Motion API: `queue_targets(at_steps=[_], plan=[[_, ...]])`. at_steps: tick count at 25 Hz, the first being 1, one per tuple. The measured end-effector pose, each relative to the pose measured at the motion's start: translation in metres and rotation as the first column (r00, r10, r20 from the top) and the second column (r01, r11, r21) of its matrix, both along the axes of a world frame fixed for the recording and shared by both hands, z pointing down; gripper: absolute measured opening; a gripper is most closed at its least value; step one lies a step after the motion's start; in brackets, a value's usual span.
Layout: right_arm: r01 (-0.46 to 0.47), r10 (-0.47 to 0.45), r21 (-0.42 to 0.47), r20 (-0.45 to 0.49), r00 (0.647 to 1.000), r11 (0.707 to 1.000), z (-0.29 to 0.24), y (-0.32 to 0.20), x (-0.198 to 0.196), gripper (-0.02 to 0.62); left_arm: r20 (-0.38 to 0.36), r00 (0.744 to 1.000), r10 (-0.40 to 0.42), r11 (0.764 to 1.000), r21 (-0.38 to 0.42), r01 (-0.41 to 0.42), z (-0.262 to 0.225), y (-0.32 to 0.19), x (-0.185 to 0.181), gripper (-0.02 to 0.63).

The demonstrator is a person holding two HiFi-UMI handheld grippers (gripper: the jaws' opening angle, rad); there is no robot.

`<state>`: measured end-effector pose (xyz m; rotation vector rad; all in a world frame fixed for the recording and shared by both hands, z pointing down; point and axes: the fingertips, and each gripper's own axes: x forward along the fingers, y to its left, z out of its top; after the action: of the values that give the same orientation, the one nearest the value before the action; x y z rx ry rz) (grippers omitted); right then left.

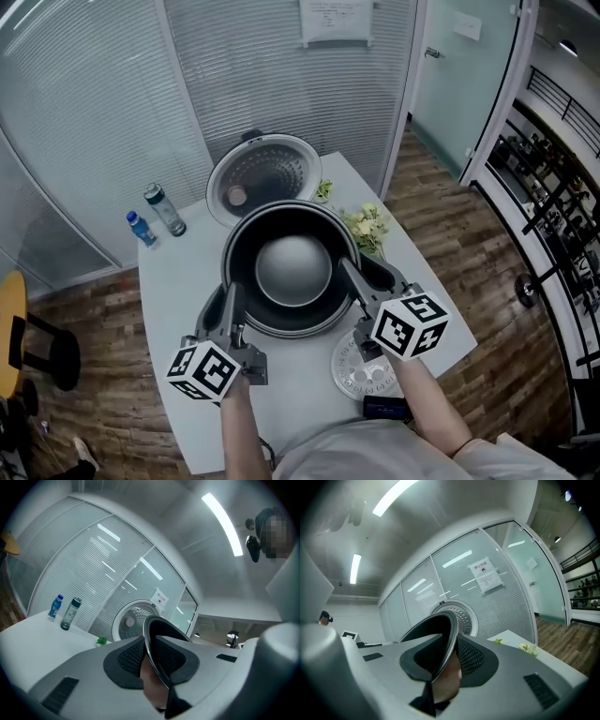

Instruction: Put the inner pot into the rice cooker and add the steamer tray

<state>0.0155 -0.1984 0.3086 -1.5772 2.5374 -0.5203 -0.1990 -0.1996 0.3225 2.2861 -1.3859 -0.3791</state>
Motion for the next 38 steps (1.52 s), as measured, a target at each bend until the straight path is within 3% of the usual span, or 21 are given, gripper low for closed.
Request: queue_targets(at_steps=[38], plan=[[0.004,0.002,-0.198,0.027,1.0,0.98,0.082,-0.061,0.014,0.101,0.012,0.999,0.03,0.985,-0.172,-0.027,0.079,-0.062,0.015,0.075]])
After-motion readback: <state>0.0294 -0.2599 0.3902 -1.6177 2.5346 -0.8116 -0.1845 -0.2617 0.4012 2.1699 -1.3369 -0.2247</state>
